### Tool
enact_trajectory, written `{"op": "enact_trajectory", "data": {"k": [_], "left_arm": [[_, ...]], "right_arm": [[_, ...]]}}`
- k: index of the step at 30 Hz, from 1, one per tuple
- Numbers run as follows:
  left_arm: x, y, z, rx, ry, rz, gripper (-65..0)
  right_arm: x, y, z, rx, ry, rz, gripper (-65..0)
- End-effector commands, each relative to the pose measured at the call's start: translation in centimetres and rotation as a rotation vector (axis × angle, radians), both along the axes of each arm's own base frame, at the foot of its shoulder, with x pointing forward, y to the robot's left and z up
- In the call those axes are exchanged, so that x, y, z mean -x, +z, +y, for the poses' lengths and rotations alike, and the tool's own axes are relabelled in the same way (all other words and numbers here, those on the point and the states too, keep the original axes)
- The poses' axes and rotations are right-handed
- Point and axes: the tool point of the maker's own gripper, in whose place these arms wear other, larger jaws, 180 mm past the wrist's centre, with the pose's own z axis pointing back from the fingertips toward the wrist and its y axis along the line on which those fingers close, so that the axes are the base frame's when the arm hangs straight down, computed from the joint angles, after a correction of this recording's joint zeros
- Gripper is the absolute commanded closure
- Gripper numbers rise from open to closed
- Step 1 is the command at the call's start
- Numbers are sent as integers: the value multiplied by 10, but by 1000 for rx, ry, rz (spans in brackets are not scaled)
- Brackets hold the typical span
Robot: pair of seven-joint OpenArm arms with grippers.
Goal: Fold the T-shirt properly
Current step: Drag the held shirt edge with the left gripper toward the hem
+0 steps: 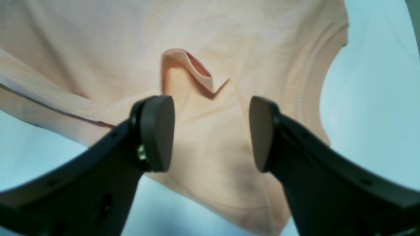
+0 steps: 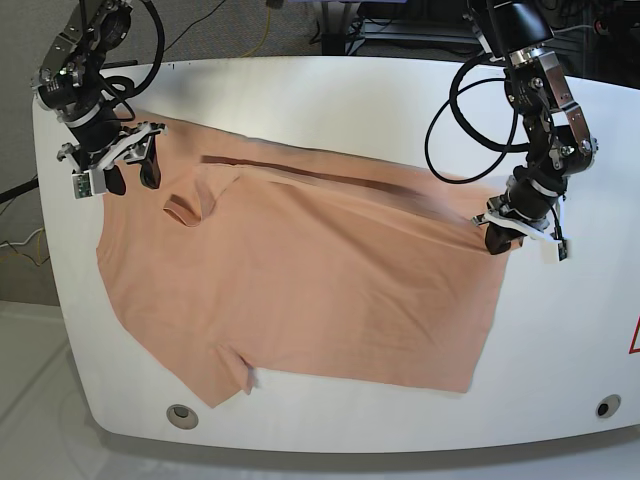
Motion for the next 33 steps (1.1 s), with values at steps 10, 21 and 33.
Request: {"op": "enact_trajectory", "data": {"k": [10,21,33], "left_arm": [[-6,14,11,-28,22,-60,-169],[-9,20,20,-68,42,-97,-474],[-9,16,20,-136,27,-74,-474]], "right_arm": [[-5,13,-1,4,12,-51,-349],[-3,10,0,1,11,-42,-349],[1,8,0,2,13,-31,-349]]}}
